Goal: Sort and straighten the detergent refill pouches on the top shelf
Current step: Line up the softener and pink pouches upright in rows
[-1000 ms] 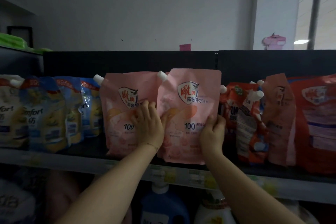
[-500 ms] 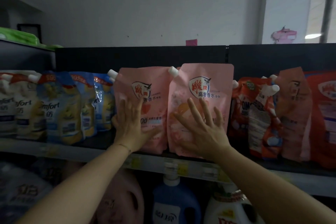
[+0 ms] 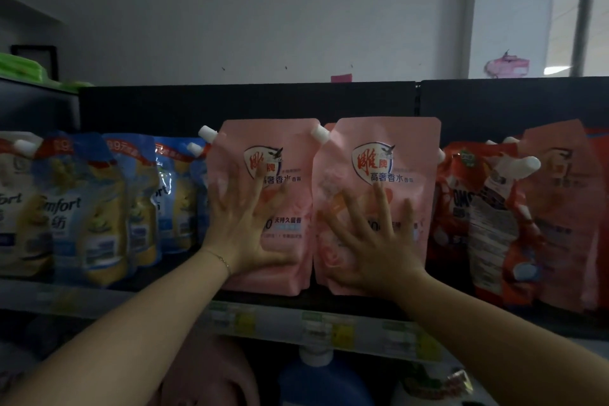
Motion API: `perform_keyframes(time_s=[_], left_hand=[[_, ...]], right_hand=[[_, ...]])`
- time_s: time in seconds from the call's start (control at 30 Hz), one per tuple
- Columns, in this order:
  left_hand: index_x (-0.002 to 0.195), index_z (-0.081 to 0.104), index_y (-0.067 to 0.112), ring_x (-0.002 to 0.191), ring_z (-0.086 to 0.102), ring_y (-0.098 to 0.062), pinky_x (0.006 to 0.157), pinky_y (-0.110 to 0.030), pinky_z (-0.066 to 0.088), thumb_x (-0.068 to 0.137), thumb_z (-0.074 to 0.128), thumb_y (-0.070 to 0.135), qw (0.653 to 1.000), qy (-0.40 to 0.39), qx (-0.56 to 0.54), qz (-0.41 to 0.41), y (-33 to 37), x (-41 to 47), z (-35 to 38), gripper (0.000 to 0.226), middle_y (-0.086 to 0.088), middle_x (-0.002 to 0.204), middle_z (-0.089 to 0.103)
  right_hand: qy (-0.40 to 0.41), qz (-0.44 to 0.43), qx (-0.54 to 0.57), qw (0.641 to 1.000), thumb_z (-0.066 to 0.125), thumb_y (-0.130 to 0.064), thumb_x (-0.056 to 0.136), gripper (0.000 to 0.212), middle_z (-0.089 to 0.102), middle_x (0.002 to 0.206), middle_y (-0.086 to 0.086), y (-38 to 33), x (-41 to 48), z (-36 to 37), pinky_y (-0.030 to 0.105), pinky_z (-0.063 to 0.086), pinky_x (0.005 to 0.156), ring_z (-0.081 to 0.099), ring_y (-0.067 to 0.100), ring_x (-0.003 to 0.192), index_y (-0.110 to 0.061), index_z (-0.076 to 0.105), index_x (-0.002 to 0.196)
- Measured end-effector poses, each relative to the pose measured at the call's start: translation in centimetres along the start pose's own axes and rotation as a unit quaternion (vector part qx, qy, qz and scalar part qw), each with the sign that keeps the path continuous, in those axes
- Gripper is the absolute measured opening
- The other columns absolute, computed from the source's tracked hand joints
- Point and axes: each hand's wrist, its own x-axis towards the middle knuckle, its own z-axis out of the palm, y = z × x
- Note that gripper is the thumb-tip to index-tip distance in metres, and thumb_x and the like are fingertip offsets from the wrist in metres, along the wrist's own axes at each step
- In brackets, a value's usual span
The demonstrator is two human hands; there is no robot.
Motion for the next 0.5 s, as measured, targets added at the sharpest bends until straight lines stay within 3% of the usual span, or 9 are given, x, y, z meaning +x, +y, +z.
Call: perform_keyframes(time_s=[0.1, 0.3, 0.5], left_hand=[[0.152, 0.002, 0.041, 0.142, -0.016, -0.047, 0.102, -0.076, -0.002, 0.059, 0.03, 0.098, 0.999, 0.013, 0.003, 0.036, -0.2, 0.2, 0.6, 0.113, -0.012, 0.159, -0.018], [0.151, 0.004, 0.042, 0.14, -0.013, -0.054, 0.099, -0.079, 0.0, 0.061, 0.032, 0.096, 0.989, 0.047, -0.008, 0.142, -1.4, -0.4, 1.5, 0.11, -0.022, 0.158, -0.011], [0.149, 0.005, 0.05, 0.139, -0.009, -0.056, 0.096, -0.082, 0.007, 0.057, 0.03, 0.099, 0.988, 0.06, 0.02, 0.144, -1.5, 0.0, 1.9, 0.107, -0.021, 0.158, -0.014]], right_hand=[[0.001, 0.003, -0.001, 1.0, 0.019, -0.087, 0.076, 0.091, 0.007, 0.161, 0.01, 0.2, 0.5, 0.7, 0.076, 0.006, 0.099, 0.0, 0.051, 0.142, -0.034, 0.024, 0.15], [-0.012, 0.0, -0.012, 1.0, 0.019, -0.085, 0.078, 0.09, 0.004, 0.161, 0.011, 0.4, 1.1, 1.8, 0.076, 0.007, 0.1, -0.004, 0.046, 0.144, -0.032, 0.021, 0.151], [0.013, -0.015, -0.002, 1.0, 0.022, -0.083, 0.078, 0.091, 0.013, 0.159, 0.012, 0.2, 0.7, 1.9, 0.074, 0.006, 0.101, 0.0, 0.047, 0.143, -0.029, 0.022, 0.152]])
